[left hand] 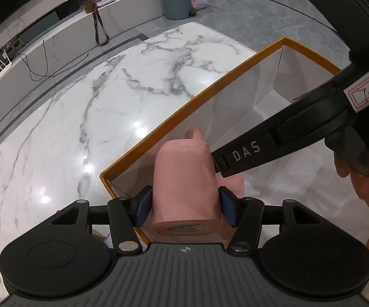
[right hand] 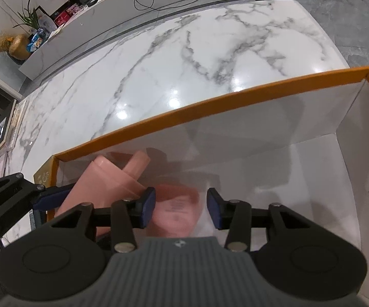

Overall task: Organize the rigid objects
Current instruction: 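Carry both pink bottles into the orange box and open both tools, then withdraw both tools from the box back toward the table items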

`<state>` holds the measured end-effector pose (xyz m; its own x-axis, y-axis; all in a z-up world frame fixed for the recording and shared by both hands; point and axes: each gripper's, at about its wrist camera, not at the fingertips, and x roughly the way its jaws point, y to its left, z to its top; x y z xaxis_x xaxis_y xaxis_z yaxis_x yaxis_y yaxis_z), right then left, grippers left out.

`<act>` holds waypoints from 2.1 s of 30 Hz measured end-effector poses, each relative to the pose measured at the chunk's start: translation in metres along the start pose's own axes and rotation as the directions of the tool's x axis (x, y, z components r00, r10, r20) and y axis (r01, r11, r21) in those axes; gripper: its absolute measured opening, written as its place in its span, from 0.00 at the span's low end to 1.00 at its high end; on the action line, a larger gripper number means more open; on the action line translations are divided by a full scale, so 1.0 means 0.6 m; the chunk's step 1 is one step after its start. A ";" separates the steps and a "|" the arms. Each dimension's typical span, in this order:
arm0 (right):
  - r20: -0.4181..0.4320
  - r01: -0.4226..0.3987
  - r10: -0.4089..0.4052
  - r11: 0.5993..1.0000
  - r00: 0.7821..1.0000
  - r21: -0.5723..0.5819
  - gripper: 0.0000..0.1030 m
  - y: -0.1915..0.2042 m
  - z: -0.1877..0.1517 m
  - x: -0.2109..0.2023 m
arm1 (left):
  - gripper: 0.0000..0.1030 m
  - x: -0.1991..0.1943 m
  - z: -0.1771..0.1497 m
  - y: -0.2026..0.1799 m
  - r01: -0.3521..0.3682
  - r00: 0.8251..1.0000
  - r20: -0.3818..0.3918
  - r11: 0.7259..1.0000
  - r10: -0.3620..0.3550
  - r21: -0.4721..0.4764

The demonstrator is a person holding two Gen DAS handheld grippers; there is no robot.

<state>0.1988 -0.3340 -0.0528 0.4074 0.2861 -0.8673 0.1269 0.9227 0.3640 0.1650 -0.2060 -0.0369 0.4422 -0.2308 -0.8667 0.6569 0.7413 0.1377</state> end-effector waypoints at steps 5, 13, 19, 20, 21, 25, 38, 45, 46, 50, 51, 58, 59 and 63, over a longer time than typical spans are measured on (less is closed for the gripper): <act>0.020 -0.023 0.023 1.000 1.000 0.011 0.61 -0.003 -0.006 -0.015 | 0.71 -0.020 -0.007 0.011 0.023 0.999 0.032 0.999 -0.022 -0.038; 0.028 -0.022 0.021 0.999 0.999 0.024 0.62 -0.008 -0.019 -0.028 | 0.68 -0.068 -0.019 0.042 0.073 0.992 0.117 0.985 -0.055 -0.159; -0.006 -0.025 0.025 1.000 1.000 0.005 0.60 -0.003 -0.034 -0.017 | 0.55 -0.072 -0.031 0.080 0.038 0.997 0.074 0.951 -0.016 -0.307; -0.017 -0.035 0.035 0.999 0.999 -0.004 0.59 0.001 -0.038 -0.013 | 0.52 -0.067 -0.035 0.087 0.044 0.998 0.056 0.943 -0.027 -0.330; -0.027 -0.045 0.044 0.999 0.999 -0.012 0.57 0.005 -0.040 -0.010 | 0.48 -0.063 -0.039 0.092 0.052 0.998 0.043 0.936 -0.039 -0.347; -0.044 -0.059 0.057 0.997 0.997 -0.049 0.56 0.023 -0.047 0.000 | 0.40 -0.049 -0.055 0.106 0.076 0.997 0.024 0.912 -0.072 -0.403; -0.047 -0.115 0.110 0.988 0.993 -0.108 0.37 0.066 -0.051 0.024 | 0.19 -0.039 -0.066 0.100 0.153 0.987 0.026 0.893 -0.157 -0.424; -0.016 -0.064 0.062 0.986 0.998 -0.157 0.37 0.079 -0.057 0.014 | 0.20 -0.050 -0.070 0.093 0.158 0.987 0.048 0.914 -0.151 -0.373; -0.010 -0.058 0.057 0.984 0.998 -0.167 0.37 0.081 -0.058 0.011 | 0.20 -0.052 -0.071 0.092 0.160 0.987 0.052 0.917 -0.151 -0.366; 0.031 -0.027 0.034 0.979 0.999 -0.200 0.37 0.086 -0.066 -0.003 | 0.20 -0.065 -0.076 0.095 0.168 0.986 0.066 0.917 -0.154 -0.361; 0.052 -0.014 0.025 0.978 0.998 -0.206 0.37 0.086 -0.069 -0.008 | 0.20 -0.068 -0.077 0.096 0.168 0.986 0.072 0.919 -0.153 -0.358; 0.201 0.048 0.018 0.946 0.979 -0.321 0.42 0.093 -0.089 -0.052 | 0.20 -0.103 -0.091 0.094 0.130 0.989 0.110 0.946 -0.101 -0.298; 0.208 0.059 0.011 0.944 0.978 -0.325 0.42 0.094 -0.089 -0.057 | 0.20 -0.107 -0.095 0.096 0.122 0.989 0.112 0.947 -0.093 -0.296; 0.217 0.067 0.009 0.938 0.976 -0.341 0.42 0.106 -0.090 -0.073 | 0.20 -0.130 -0.113 0.112 0.094 0.991 0.117 0.948 -0.061 -0.303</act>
<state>0.1400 -0.2737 -0.0098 0.5951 0.2316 -0.7696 -0.1622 0.9725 0.1673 0.1334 -0.0956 0.0072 0.4701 -0.3477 -0.8113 0.4794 0.8723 -0.0961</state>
